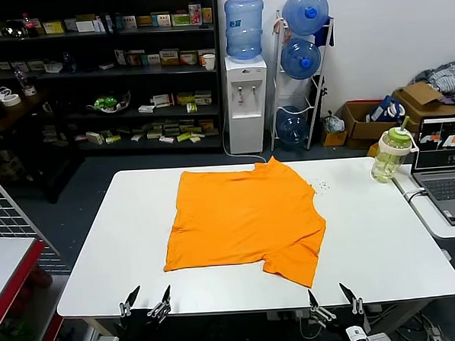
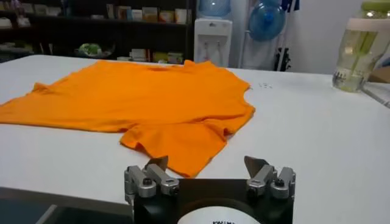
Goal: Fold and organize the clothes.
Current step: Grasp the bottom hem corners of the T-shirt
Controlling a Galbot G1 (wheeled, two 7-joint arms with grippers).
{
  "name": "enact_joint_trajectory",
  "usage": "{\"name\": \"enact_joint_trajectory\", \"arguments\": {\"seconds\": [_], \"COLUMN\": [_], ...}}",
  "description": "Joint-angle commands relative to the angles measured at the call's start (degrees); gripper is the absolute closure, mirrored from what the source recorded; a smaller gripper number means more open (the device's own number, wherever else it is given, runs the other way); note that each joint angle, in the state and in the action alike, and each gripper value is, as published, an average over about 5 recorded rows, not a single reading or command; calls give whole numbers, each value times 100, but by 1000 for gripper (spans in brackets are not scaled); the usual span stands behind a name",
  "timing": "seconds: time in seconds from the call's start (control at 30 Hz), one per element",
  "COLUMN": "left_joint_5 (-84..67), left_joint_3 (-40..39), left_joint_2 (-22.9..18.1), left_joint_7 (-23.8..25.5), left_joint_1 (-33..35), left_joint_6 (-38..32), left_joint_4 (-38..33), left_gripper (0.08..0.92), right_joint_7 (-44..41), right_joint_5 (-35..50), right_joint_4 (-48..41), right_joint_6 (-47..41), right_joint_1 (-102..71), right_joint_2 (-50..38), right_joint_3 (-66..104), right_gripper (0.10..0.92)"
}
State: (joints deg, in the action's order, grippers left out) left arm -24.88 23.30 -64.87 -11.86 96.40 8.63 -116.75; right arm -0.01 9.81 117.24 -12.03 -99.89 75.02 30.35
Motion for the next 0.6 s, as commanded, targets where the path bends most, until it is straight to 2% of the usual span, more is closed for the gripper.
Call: {"name": "enact_joint_trajectory", "arguments": {"seconds": [0.03,0.17,0.4,0.6], "left_joint_5": [-183,-363,-695,-661], "left_joint_3": [-16,-118,-648,-882], "left_joint_2": [56,210,238,243], "left_joint_7": [-12,108,57,19], "left_joint_1": [-57,-455,-1948,-2314], "left_joint_6": [3,16,245,344], "left_joint_4": [19,210,1141,1750], "left_gripper": [177,177,177,177], "right_joint_7": [33,123,240,291], "right_joint_5": [-34,54,157,36], "right_joint_4": [32,-139,-762,-1121], "right_joint_6": [-11,12,-227,-311], "right_joint_1": [-20,308,1115,1368], "right_joint_2": [28,-38,-20,152], "right_joint_3": [13,-33,-263,-460], "right_gripper": [203,203,203,203]}}
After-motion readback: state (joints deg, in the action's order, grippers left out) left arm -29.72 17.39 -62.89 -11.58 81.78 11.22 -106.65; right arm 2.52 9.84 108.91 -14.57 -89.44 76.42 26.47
